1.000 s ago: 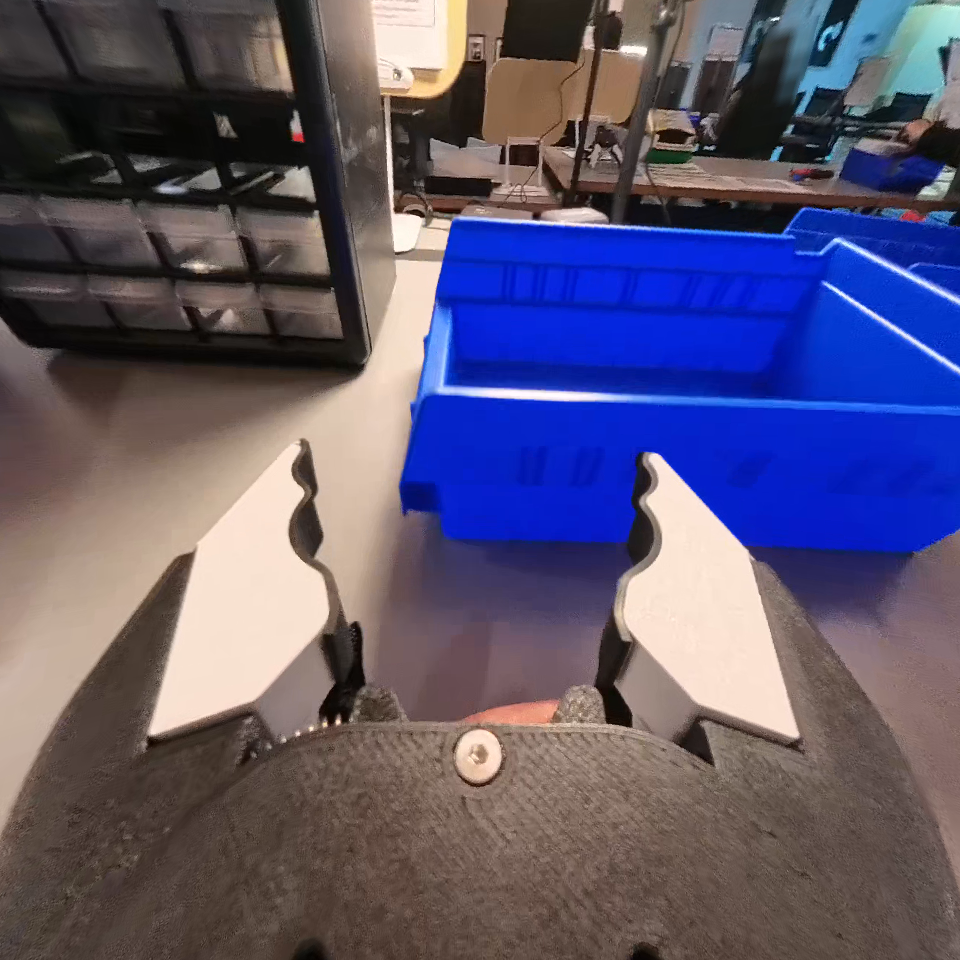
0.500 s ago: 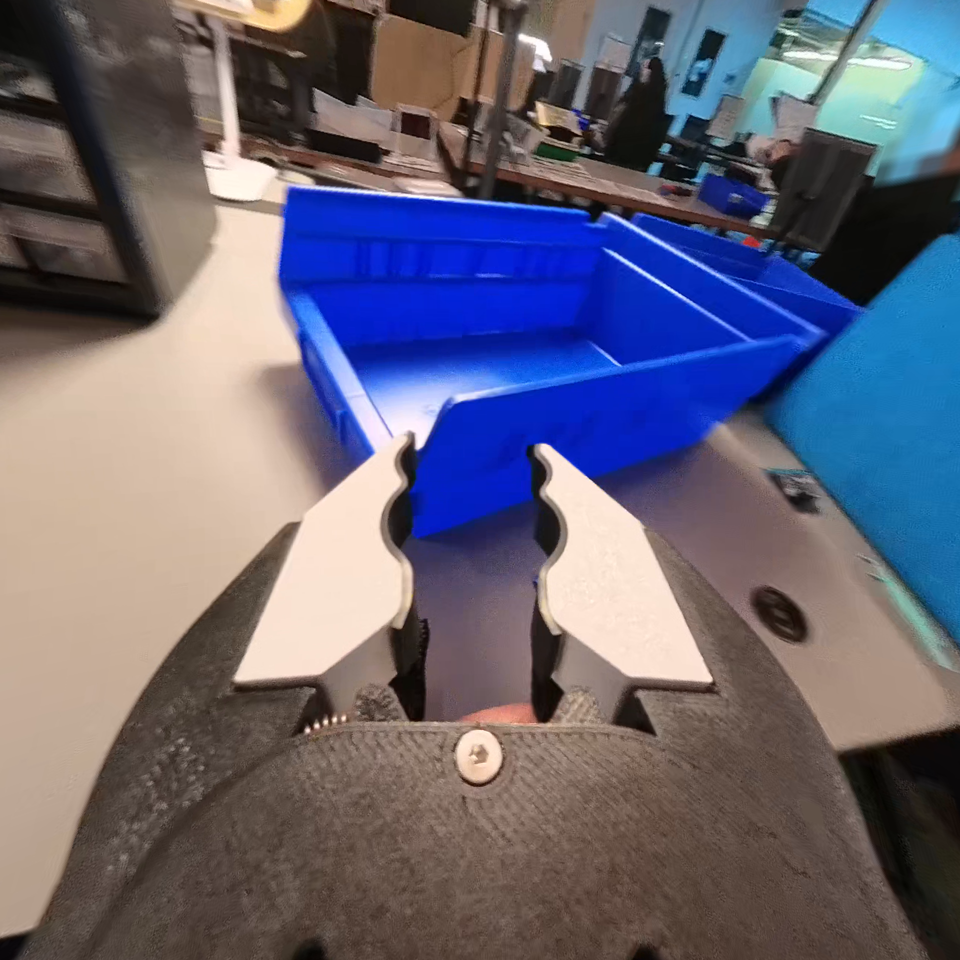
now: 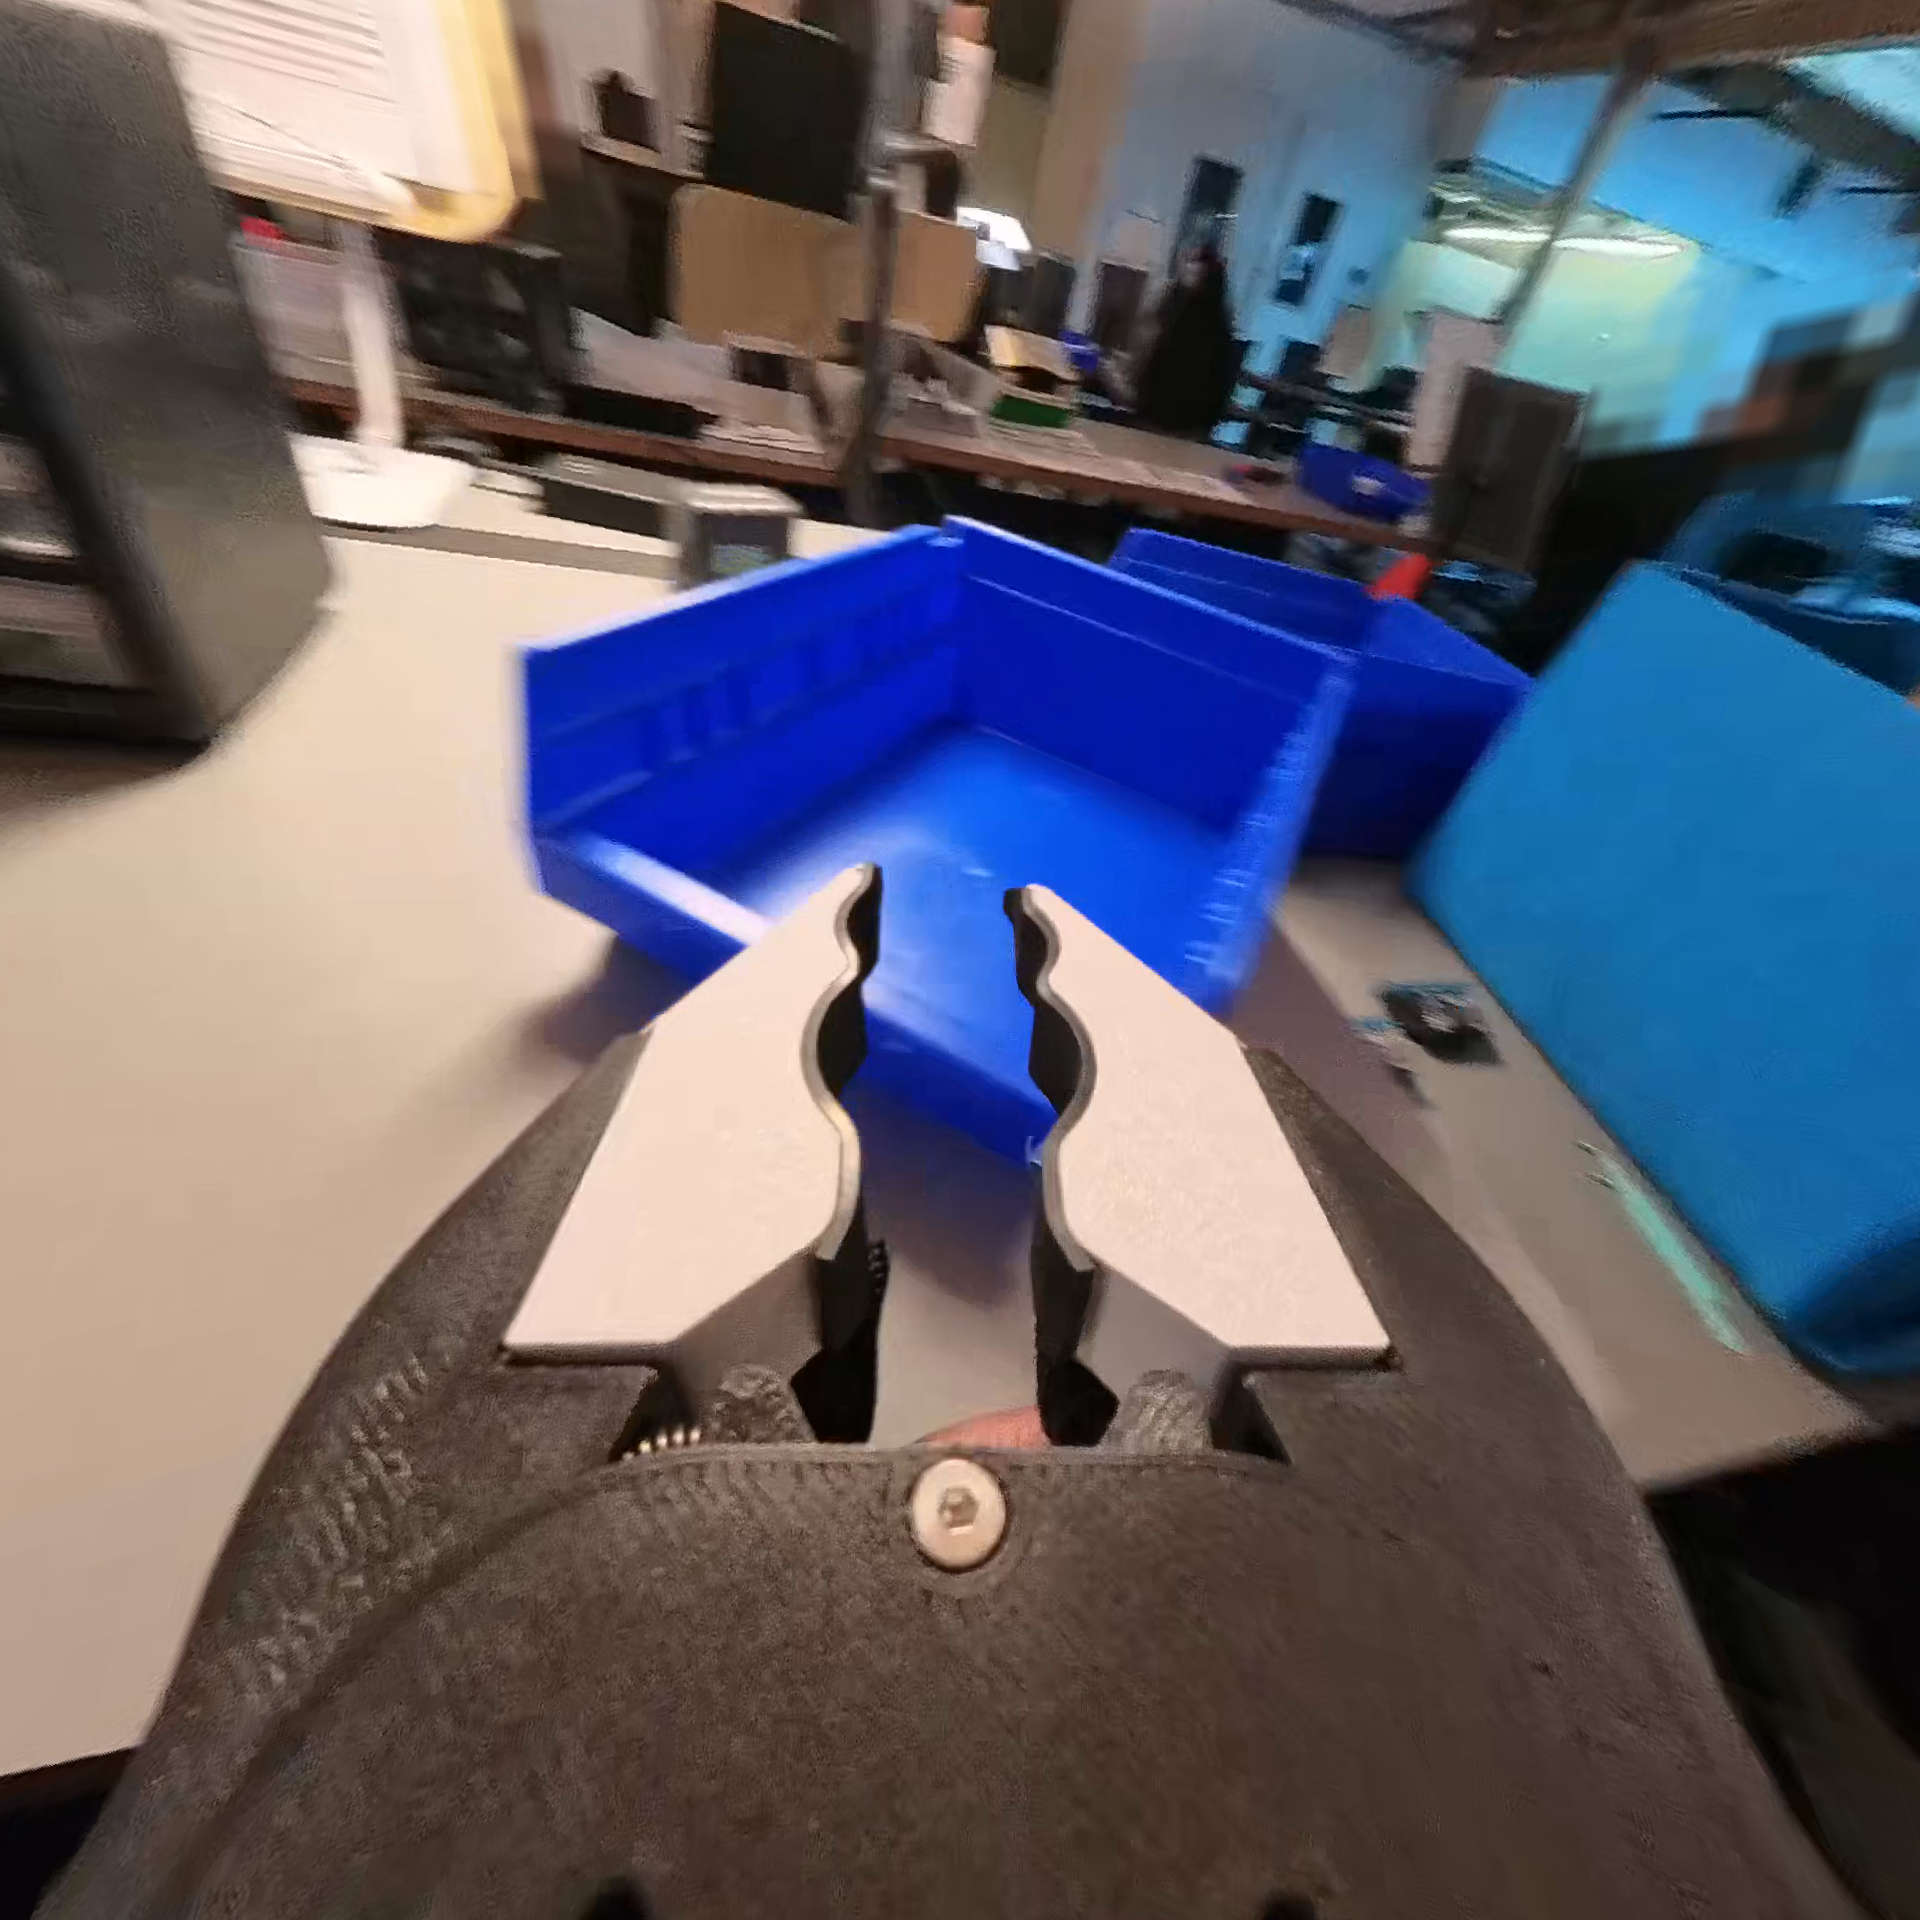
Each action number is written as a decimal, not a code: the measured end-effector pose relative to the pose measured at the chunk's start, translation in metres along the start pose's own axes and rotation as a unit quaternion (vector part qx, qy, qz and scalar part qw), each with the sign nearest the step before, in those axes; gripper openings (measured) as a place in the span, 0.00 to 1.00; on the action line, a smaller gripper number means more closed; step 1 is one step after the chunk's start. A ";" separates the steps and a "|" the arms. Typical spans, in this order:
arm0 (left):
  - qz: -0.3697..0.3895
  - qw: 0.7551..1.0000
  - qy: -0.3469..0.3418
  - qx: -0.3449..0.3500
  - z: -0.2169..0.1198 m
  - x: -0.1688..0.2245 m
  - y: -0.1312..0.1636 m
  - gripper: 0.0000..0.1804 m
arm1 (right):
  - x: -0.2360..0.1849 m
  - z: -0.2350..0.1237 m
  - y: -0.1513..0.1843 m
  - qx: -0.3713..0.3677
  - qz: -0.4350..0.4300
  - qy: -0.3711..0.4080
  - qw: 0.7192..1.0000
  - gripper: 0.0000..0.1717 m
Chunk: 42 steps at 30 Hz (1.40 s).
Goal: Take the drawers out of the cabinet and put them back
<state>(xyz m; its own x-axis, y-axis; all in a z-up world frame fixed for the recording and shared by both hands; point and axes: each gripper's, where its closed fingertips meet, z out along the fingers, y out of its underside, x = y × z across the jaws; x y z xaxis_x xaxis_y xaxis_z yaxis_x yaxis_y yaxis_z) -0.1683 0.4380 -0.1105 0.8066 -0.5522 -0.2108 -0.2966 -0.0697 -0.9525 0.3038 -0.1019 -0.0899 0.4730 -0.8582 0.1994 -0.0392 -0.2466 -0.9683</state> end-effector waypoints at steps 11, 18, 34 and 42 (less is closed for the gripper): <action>0.014 0.969 0.243 0.030 -0.037 0.178 -0.023 0.36 | -0.131 0.107 0.003 -0.066 -0.018 -0.093 0.993 0.45; 0.046 0.979 0.199 0.014 -0.010 0.190 -0.010 0.26 | -0.116 0.131 0.007 -0.075 -0.022 -0.059 0.995 0.15; 0.045 0.991 0.118 0.041 0.002 0.148 -0.009 0.02 | -0.052 0.026 0.034 -0.040 -0.026 -0.019 0.999 0.02; 0.037 0.995 0.084 0.030 0.019 0.109 -0.003 0.02 | -0.052 0.022 0.034 -0.034 -0.031 -0.038 0.998 0.02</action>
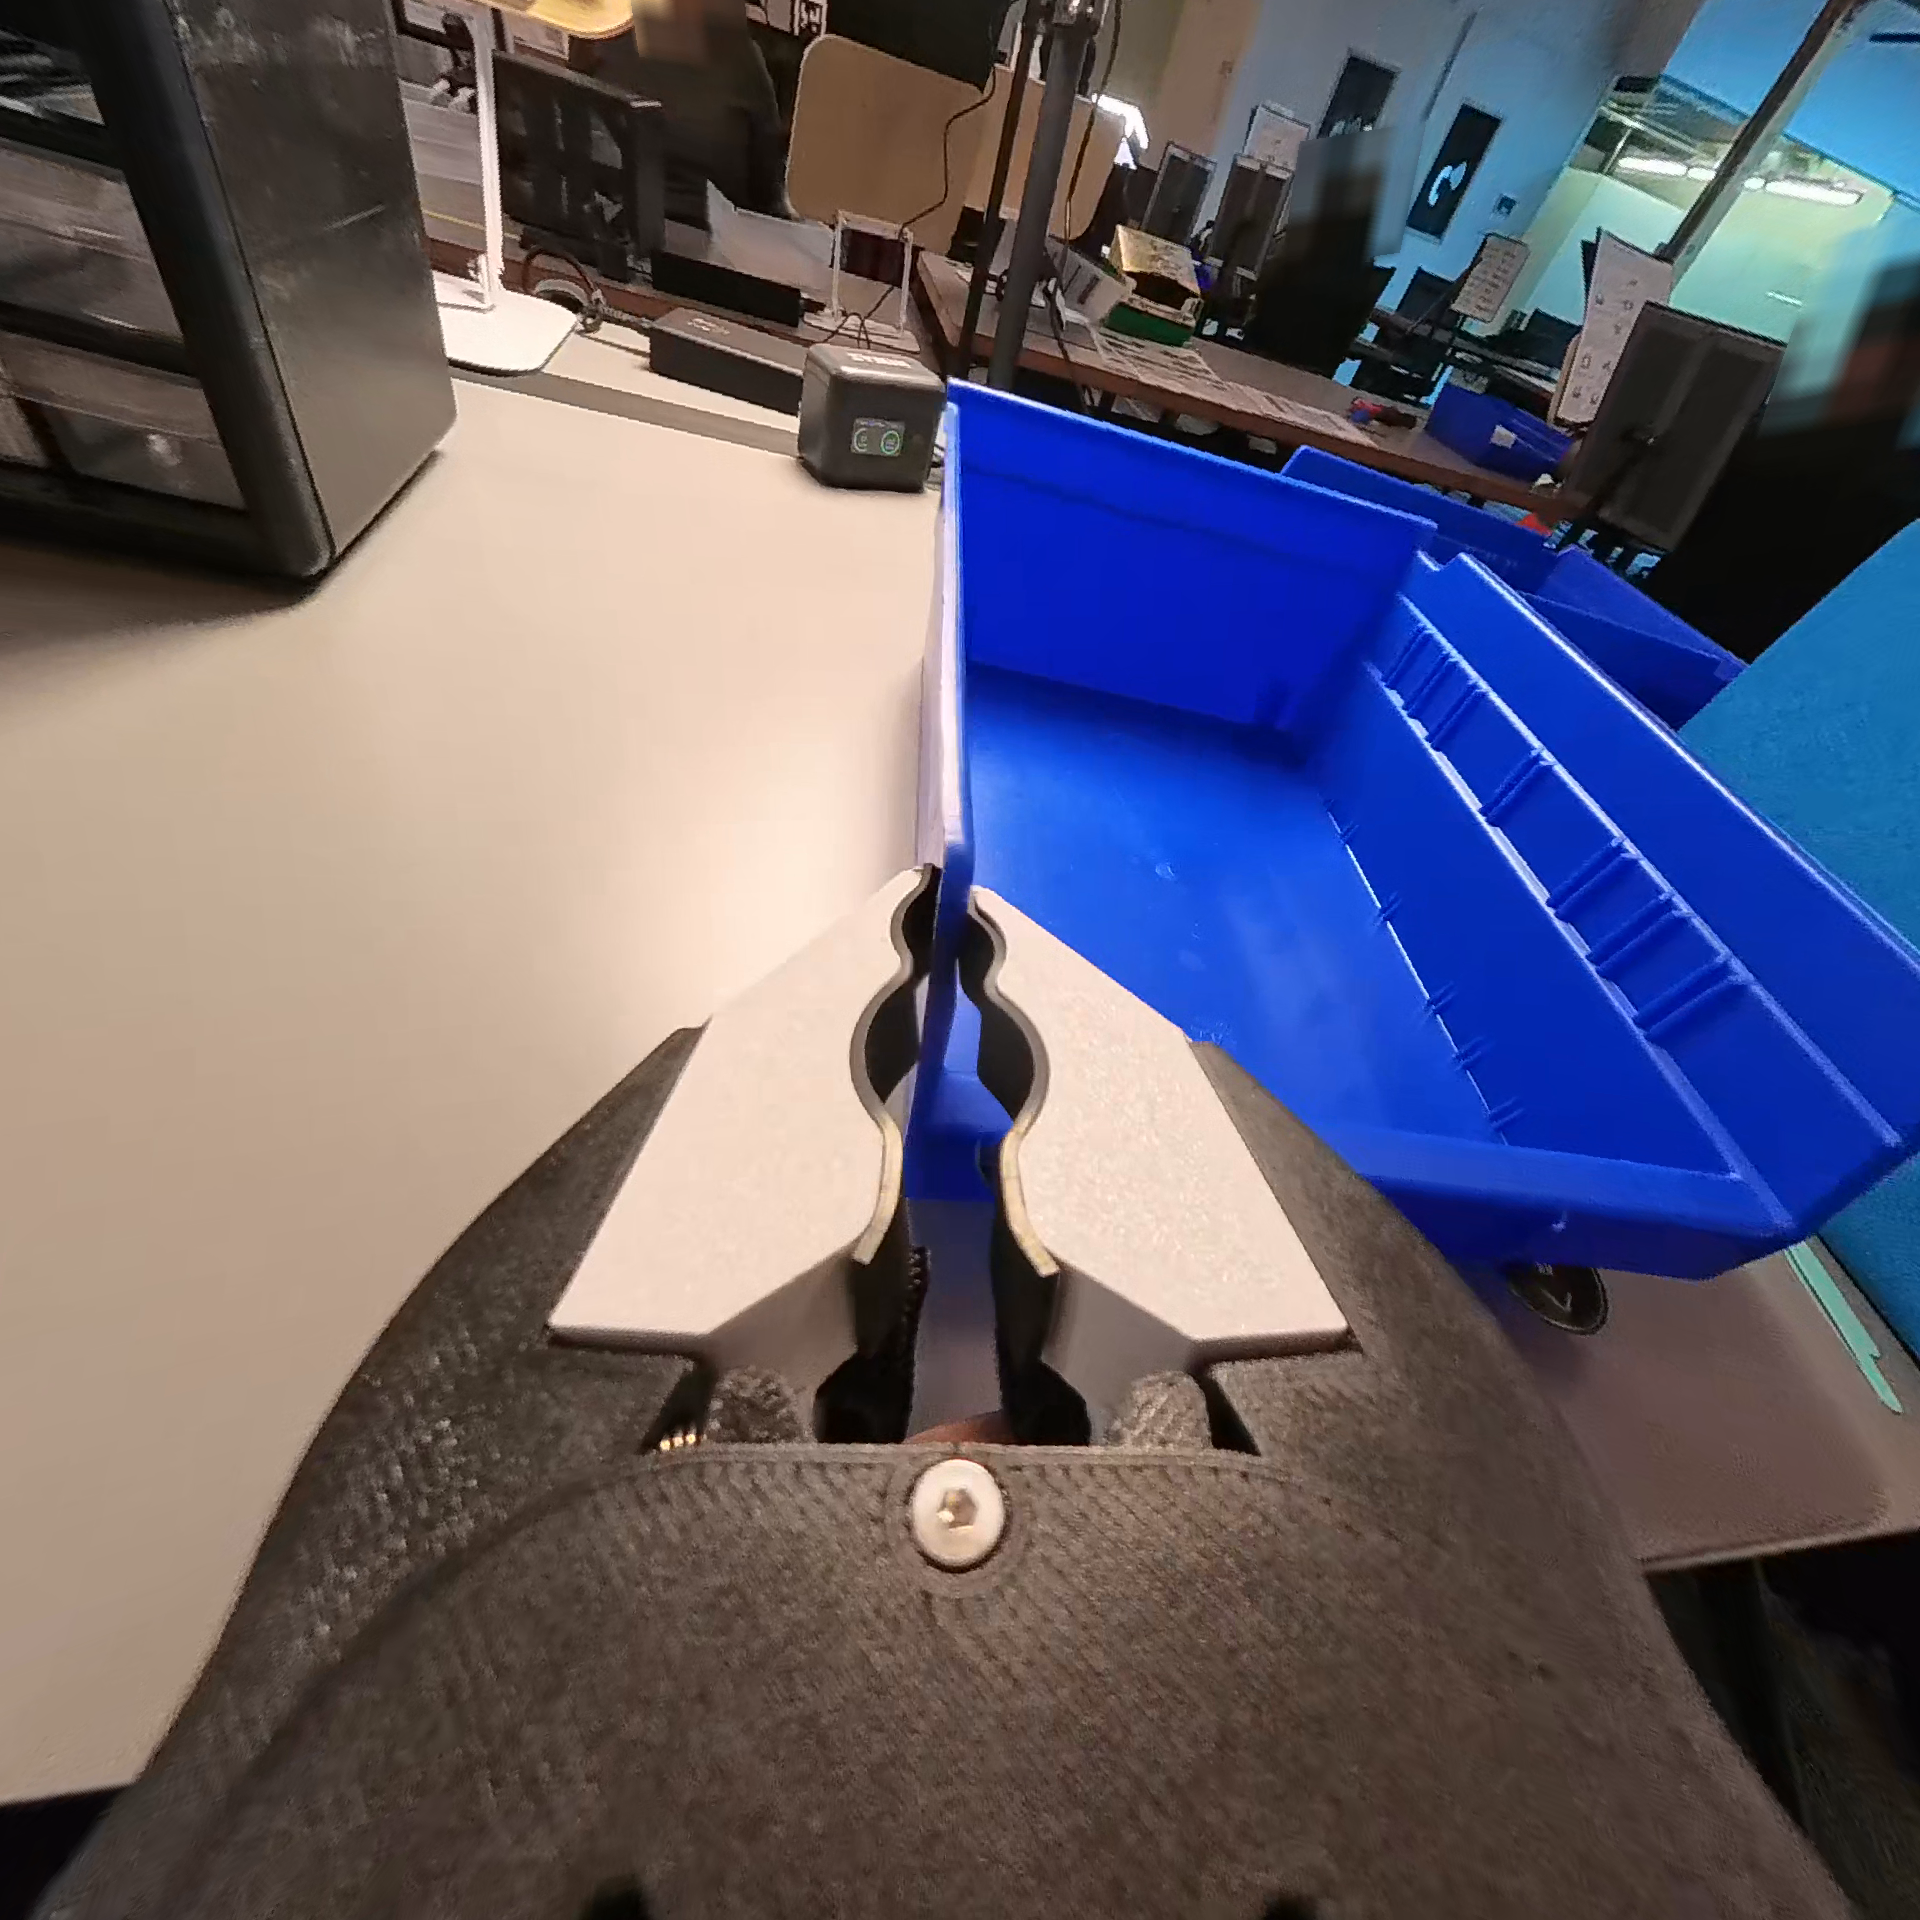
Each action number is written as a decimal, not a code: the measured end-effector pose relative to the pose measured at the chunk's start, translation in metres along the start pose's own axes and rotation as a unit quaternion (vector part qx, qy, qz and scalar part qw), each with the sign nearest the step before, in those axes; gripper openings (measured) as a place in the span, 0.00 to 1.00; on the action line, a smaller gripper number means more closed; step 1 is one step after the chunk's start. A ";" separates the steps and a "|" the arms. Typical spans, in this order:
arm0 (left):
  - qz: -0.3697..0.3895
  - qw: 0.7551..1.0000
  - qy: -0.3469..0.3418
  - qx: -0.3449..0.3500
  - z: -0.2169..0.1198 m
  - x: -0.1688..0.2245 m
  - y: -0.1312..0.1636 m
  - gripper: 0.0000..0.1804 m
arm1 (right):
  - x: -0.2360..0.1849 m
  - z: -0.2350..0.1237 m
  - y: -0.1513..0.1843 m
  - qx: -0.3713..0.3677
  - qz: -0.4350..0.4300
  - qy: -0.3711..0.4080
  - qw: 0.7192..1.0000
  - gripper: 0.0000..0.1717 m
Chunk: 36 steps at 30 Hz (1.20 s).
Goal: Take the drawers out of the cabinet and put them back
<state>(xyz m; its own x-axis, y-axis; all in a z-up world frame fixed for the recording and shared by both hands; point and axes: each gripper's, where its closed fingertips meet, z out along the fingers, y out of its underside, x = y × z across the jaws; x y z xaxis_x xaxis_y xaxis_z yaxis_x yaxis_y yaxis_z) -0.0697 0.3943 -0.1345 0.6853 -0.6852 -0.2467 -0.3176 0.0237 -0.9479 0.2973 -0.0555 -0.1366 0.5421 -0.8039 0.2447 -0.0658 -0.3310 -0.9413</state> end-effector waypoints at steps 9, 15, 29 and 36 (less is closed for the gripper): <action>0.005 1.000 0.015 -0.015 0.024 -0.032 0.003 0.01 | 0.008 0.007 0.001 -0.007 0.016 -0.031 0.999 0.02; 0.008 0.999 0.037 -0.013 0.033 -0.044 0.006 0.01 | 0.003 -0.003 0.002 -0.006 0.022 -0.059 0.998 0.02; -0.005 0.998 0.064 -0.017 0.054 -0.061 0.007 0.02 | 0.000 0.038 -0.008 0.000 0.023 -0.066 0.998 0.02; -0.016 0.997 0.077 -0.017 0.048 -0.058 0.005 0.08 | 0.001 0.029 -0.009 -0.008 0.035 -0.061 0.997 0.11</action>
<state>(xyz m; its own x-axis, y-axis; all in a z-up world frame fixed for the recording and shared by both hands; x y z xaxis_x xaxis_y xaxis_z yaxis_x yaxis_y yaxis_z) -0.0796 0.4697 -0.1345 0.5874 -0.7892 -0.1795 -0.3209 -0.0235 -0.9468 0.3232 -0.0389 -0.1343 0.6337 -0.7595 0.1467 -0.1198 -0.2837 -0.9514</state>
